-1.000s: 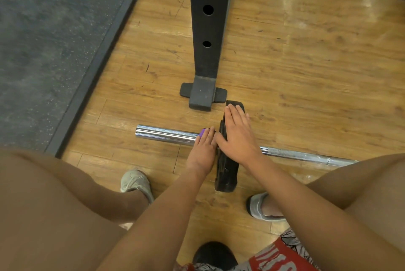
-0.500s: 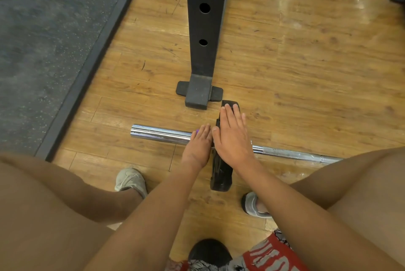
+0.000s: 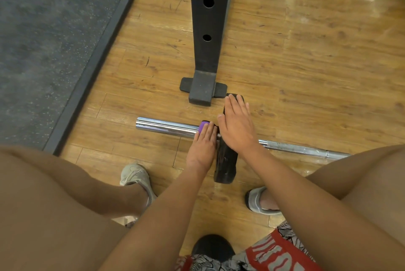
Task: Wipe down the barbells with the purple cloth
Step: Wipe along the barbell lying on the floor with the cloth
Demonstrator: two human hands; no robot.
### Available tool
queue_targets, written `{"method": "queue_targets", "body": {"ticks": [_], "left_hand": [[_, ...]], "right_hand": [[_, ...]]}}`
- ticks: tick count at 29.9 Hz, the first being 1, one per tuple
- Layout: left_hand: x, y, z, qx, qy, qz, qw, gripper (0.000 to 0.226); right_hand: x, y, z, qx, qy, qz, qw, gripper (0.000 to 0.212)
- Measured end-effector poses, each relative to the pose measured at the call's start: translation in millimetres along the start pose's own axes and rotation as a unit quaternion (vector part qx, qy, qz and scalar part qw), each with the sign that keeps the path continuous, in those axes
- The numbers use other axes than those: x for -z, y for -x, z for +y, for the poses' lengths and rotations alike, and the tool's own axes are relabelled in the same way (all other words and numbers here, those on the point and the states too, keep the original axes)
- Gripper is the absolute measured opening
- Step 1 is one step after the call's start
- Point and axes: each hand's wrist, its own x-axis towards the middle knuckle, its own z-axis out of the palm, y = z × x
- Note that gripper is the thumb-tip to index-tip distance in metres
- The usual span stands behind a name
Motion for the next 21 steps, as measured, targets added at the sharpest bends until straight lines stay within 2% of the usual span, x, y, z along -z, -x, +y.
{"method": "queue_targets", "body": {"ticks": [5,13,21], "left_hand": [[17.0,-12.0,-33.6,0.036,-0.022,0.001,0.999,0.078],[9.9,-11.8,-25.6,-0.008,-0.001,0.01,1.0,0.078],[23.1,-38.0,-54.3,0.01,0.039,0.011,0.999,0.075]], "right_hand": [[6.4,-17.6,3.8,-0.003,-0.01,-0.021,1.0,0.059],[9.1,-49.1,9.1,-0.023,-0.016,-0.028,0.999,0.057],[9.4,-57.7,11.7,-0.02,-0.015,-0.024,0.999,0.056]]}}
